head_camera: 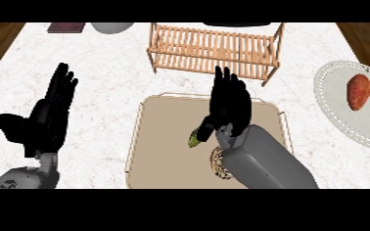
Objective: Pick the squash from the tray and place it in the tiered shelf
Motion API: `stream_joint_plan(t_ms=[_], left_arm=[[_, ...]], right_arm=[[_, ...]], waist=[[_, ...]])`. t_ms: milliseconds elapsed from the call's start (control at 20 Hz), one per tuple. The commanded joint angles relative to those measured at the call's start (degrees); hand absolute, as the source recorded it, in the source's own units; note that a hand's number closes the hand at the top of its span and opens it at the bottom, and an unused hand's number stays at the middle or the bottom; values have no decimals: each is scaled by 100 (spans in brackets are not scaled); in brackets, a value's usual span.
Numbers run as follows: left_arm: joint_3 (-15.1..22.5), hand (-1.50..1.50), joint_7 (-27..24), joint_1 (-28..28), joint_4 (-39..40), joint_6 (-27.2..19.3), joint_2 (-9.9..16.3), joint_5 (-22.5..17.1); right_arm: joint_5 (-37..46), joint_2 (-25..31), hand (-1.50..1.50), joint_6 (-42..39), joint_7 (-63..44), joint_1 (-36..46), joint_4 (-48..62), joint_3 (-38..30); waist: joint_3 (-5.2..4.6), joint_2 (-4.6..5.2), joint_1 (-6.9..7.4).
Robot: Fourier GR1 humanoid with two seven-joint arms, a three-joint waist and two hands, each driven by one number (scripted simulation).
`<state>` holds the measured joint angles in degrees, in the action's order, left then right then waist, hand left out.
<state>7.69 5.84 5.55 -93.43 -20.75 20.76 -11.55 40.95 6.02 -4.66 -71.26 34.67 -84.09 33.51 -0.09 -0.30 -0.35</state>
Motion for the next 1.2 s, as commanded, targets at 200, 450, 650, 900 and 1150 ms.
stream_joint_plan(t_ms=[200,450,650,900,1150], left_arm=[[-75,0,182,-83,-239,100,18,36],[-24,0,47,-178,-205,-21,-154,237],[-24,0,7,-126,-158,84,-271,288],[-297,0,51,-581,-569,390,-76,171],[-265,0,18,-370,-273,458,-274,328]], right_arm=[[419,-312,-150,-399,-831,-303,107,-293],[823,-585,-150,20,-824,-758,175,-31],[1042,-592,-150,-60,-401,-825,291,-309],[1121,-597,-150,264,-149,-986,456,-185],[979,-599,-150,238,99,-805,676,-490]], waist=[[8,17,29],[7,20,52],[8,25,39],[9,23,91],[9,27,64]])
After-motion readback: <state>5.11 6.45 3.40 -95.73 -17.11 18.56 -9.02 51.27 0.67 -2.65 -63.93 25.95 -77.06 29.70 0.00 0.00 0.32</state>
